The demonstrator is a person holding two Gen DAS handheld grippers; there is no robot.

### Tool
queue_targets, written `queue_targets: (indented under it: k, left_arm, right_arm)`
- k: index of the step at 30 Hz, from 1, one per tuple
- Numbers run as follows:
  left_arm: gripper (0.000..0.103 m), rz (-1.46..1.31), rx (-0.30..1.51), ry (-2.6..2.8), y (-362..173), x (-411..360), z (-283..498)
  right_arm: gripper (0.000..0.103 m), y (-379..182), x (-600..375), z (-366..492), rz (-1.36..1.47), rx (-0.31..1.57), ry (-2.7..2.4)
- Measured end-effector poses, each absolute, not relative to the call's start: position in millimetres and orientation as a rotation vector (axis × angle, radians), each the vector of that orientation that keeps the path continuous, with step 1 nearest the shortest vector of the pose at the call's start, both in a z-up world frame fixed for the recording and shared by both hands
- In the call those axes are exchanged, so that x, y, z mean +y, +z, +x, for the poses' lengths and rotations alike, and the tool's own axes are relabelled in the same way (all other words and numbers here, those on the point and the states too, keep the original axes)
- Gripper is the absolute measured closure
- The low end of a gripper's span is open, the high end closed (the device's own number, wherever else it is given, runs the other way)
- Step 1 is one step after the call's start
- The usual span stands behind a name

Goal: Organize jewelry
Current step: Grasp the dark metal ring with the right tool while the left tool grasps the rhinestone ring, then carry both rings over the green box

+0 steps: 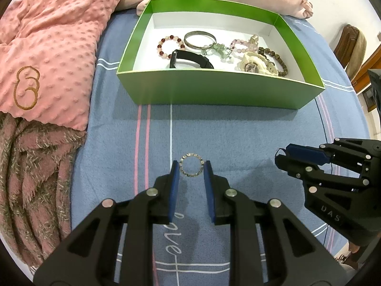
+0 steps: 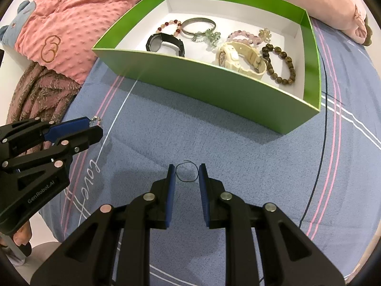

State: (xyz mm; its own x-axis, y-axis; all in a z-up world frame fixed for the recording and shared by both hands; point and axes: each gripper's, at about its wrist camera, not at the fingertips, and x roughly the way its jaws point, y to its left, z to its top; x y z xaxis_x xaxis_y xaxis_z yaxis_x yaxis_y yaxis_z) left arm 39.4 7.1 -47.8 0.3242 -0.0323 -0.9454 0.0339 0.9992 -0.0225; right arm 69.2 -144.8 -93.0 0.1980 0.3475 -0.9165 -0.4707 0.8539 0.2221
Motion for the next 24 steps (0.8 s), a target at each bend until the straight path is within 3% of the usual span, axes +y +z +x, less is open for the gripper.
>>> queue_targets:
  k: [9, 24]
  left_arm:
    - [0.082, 0.001, 1.218, -0.041, -36, 7, 42]
    - [0.082, 0.016, 1.12, -0.059, 5, 4, 83]
  right_arm:
    - [0.083, -84, -147, 70, -0.117, 1.221, 0.569]
    - [0.083, -16, -162, 108, -0.043, 1.076, 0.571]
